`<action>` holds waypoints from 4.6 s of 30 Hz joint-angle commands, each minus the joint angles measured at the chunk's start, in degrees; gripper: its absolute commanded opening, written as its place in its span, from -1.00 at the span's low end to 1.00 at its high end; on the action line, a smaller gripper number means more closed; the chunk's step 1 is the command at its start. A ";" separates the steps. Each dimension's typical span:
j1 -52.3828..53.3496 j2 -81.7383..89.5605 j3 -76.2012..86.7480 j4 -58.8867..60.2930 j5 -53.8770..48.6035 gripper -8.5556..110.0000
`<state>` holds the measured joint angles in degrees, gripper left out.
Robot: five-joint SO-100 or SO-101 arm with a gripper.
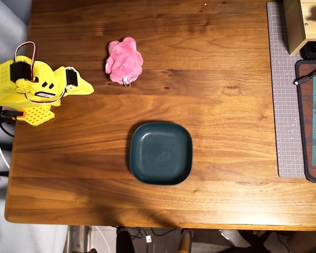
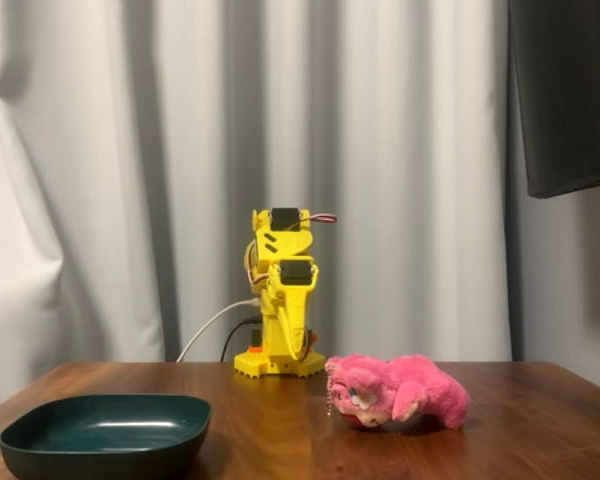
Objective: Grasp a strawberry bear and put it in the bin.
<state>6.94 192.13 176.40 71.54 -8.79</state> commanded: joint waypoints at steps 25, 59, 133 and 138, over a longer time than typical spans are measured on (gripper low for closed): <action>0.79 1.67 -1.14 0.44 0.53 -0.86; 2.37 1.67 -1.14 0.44 -0.26 -0.86; 14.94 -89.03 -62.84 -6.06 13.80 -0.15; 15.21 -90.18 -60.03 -7.29 13.89 -0.13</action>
<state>21.97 101.51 115.40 65.30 4.66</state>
